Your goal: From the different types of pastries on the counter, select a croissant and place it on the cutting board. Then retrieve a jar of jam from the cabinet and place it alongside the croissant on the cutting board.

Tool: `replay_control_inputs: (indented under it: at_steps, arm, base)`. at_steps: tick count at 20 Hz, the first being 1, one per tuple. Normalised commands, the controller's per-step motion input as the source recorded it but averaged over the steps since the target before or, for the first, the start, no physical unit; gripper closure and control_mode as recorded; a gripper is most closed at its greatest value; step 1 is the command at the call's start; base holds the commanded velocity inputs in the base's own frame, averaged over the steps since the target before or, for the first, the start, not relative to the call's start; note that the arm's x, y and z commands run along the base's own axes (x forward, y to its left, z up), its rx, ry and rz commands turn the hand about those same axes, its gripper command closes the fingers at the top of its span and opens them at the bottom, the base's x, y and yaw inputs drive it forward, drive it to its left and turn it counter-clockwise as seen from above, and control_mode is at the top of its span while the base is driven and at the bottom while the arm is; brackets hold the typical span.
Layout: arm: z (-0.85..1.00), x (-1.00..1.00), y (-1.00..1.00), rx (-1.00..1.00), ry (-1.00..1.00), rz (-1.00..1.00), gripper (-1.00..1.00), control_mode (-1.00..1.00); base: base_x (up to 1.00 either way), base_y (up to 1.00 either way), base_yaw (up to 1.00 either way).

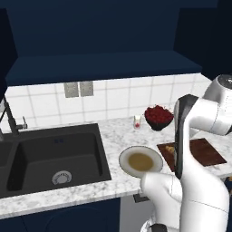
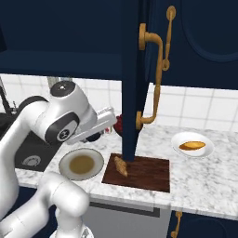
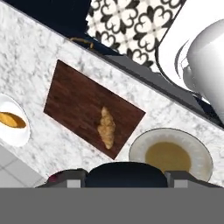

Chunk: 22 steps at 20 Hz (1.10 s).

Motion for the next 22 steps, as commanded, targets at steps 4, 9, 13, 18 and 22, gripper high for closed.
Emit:
replay_control_inputs:
  at_steps: [4,9,13,18,22]
  arm:
    - [-0.53,0.89,0.25,0.01,0.17,0.25,1.0,-1.0]
    - [-0.69,0.72,0.01,0.0,0.13,0.23,1.0,-1.0]
    - [-0.42,0.51,-0.08,0.01,0.04,0.28,1.0,-1.0]
    - [-0.2,0.33,-0.11,0.02,0.06,0.37,1.0,-1.0]
    - [-0.28,0.28,0.0,0.0,0.09,0.38,1.0,-1.0]
  base:
    - [0.0,0.0,0.0]
    - [0.0,0.0,0.0]
    - [0.0,0.0,0.0]
    - [0.0,0.0,0.0]
    - [0.0,0.0,0.0]
